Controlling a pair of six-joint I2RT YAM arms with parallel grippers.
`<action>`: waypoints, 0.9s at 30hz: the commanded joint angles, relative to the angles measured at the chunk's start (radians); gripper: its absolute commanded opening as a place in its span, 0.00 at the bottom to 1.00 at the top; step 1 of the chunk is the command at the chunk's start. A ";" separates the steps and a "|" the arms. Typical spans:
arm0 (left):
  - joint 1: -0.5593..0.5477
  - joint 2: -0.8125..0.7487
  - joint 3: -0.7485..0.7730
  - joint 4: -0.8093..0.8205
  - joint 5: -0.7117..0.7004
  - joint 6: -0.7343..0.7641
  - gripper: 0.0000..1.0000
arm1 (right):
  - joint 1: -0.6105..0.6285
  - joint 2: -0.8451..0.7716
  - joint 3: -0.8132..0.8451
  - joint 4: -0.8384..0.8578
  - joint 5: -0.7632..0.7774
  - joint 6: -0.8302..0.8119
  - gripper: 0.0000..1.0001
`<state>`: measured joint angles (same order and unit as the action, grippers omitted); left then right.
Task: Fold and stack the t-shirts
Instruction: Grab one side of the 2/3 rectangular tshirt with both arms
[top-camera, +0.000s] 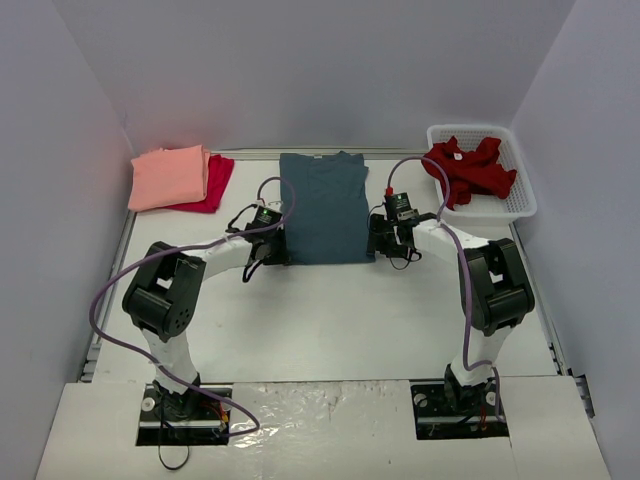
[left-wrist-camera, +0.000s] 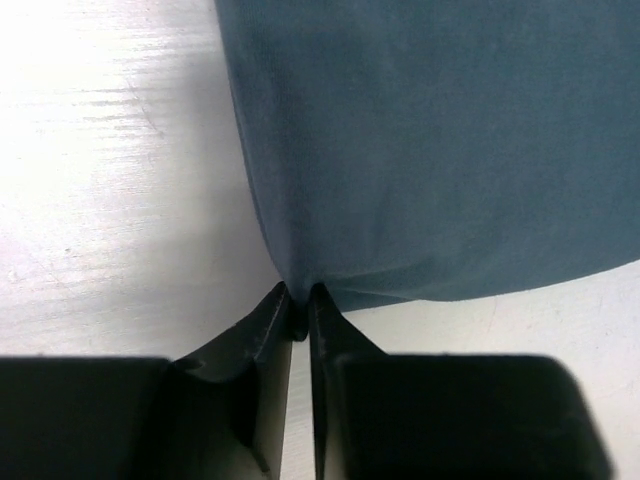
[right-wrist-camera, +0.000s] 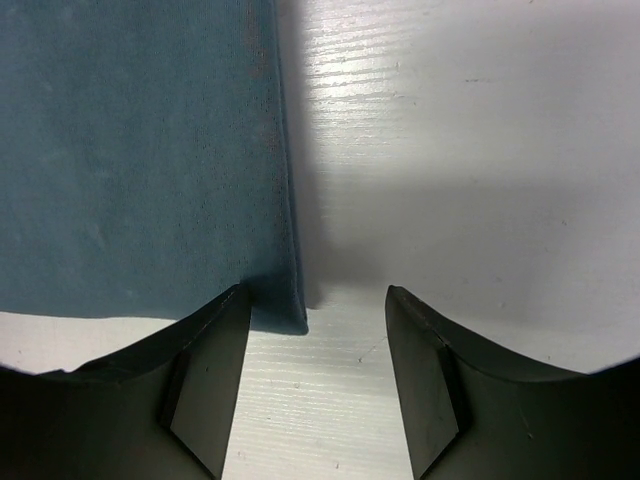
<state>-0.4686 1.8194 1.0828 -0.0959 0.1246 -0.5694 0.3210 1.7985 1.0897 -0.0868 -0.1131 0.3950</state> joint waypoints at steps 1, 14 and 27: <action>-0.010 0.029 0.008 -0.088 -0.022 0.020 0.03 | -0.005 -0.002 -0.008 -0.010 -0.010 -0.002 0.52; -0.015 0.012 0.014 -0.105 -0.022 0.043 0.02 | -0.007 -0.002 -0.016 -0.001 -0.025 0.005 0.52; -0.015 0.012 0.011 -0.110 -0.019 0.049 0.02 | -0.007 0.041 -0.031 0.024 -0.051 0.016 0.42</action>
<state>-0.4759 1.8202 1.0904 -0.1101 0.1215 -0.5480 0.3202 1.8225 1.0744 -0.0509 -0.1596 0.4030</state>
